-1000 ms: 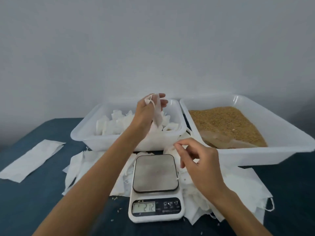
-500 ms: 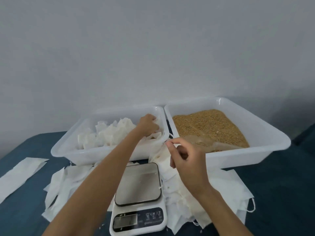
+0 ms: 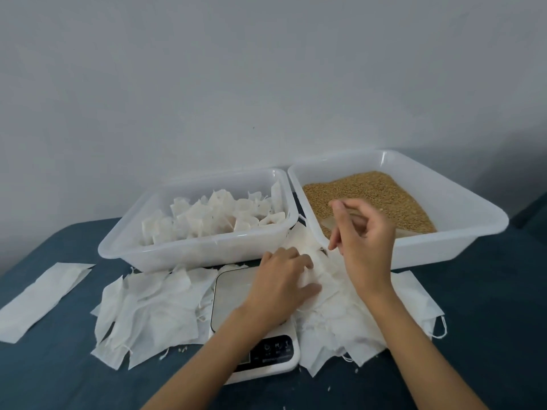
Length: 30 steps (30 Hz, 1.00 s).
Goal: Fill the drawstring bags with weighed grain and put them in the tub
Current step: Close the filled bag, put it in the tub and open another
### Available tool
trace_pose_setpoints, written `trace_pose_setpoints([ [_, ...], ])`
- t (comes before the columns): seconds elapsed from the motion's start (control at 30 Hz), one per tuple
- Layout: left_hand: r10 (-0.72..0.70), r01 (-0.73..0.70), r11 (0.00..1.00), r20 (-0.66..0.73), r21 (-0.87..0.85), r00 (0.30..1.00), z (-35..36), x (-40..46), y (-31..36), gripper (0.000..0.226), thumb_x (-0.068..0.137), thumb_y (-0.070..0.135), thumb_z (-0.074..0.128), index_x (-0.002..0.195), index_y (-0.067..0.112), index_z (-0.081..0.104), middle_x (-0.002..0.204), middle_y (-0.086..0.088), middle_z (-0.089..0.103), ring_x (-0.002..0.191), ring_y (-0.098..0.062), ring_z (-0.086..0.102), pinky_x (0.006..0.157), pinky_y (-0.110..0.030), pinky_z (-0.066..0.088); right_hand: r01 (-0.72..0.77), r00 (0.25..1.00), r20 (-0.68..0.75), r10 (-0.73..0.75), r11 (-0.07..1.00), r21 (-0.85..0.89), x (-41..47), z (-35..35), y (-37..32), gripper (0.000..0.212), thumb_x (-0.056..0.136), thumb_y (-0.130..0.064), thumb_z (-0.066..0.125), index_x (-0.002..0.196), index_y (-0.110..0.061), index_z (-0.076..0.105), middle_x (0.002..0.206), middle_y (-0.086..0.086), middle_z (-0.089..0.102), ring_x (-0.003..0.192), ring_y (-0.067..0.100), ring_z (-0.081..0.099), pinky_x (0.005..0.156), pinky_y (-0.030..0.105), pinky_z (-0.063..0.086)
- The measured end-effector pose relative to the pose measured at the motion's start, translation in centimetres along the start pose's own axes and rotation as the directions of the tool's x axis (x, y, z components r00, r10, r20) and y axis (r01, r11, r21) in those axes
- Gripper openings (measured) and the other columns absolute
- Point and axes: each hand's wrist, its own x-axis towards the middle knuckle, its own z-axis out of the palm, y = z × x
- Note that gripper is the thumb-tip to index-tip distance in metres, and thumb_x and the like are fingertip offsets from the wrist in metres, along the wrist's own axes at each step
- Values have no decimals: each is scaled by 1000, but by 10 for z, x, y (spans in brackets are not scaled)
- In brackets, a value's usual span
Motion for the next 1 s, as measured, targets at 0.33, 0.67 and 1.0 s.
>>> trace_pose_setpoints([
  [0.33, -338, 218, 720, -59, -659, 939, 0, 7, -20, 20, 92, 5, 73, 76, 18, 72, 68, 15, 66, 63, -2, 56, 67, -19, 47, 6, 1000, 19, -6, 1000, 0, -3, 3, -1, 14, 101, -17, 63, 92, -7, 68, 51, 9, 57, 44, 22, 54, 46, 18, 40],
  [0.67, -446, 193, 646, -161, -738, 881, -21, -18, -75, 16, 97, 3, 69, 83, 9, 72, 79, -3, 73, 70, -6, 66, 64, -16, 53, 60, 978, 207, -42, 995, -81, -18, 14, 1, 10, 100, -21, 65, 93, -17, 70, 53, 4, 59, 47, 18, 58, 48, 25, 45],
  [1.0, -728, 120, 352, -191, -928, 658, -15, -46, -82, 13, 105, 9, 60, 95, 2, 65, 58, 1, 56, 55, -26, 53, 50, -35, 46, 7, 847, 502, 175, 940, -340, -35, 26, 32, 8, 98, -26, 66, 96, -32, 71, 69, -8, 69, 47, 7, 58, 48, 22, 51],
])
